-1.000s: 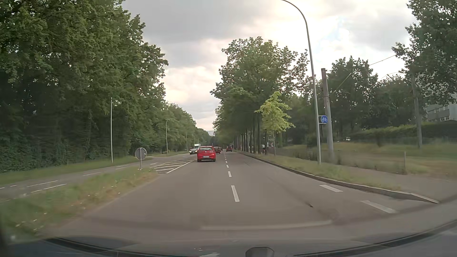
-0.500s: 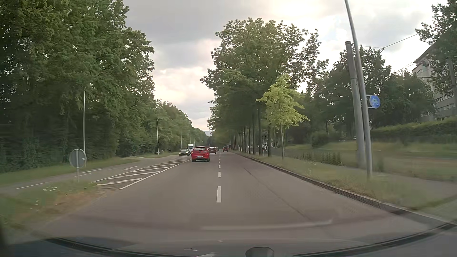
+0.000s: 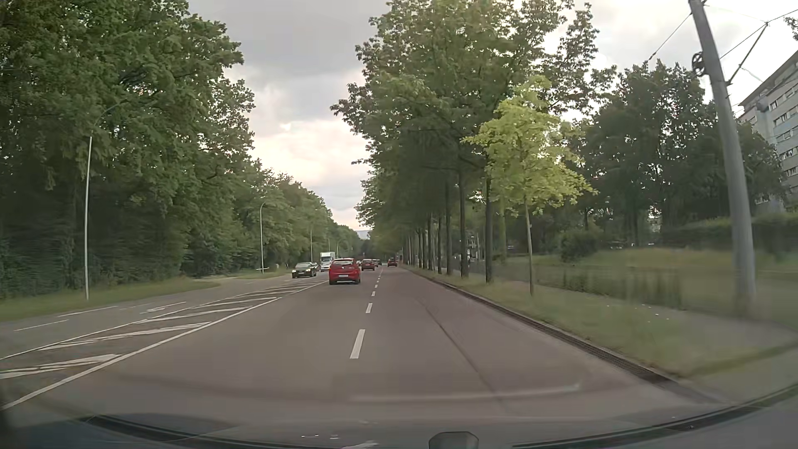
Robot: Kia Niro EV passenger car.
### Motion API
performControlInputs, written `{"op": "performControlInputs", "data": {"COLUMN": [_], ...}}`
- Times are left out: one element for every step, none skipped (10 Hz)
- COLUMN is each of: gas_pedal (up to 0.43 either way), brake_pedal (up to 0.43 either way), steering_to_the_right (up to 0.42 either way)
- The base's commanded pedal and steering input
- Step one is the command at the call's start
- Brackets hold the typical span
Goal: Follow the waypoints while adhering to traffic rules and regulations
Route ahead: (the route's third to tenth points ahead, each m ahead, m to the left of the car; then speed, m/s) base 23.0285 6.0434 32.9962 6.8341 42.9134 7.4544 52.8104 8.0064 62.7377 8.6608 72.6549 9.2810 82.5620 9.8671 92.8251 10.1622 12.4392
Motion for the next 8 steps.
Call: {"op": "performControlInputs", "data": {"gas_pedal": [0.11,0.11,0.11,0.11,0.11,0.11,0.11,0.11], "brake_pedal": [0.0,0.0,0.0,0.0,0.0,0.0,0.0,0.0], "steering_to_the_right": [-0.005,-0.006,-0.007,-0.008,-0.008,-0.008,-0.009,-0.009]}}
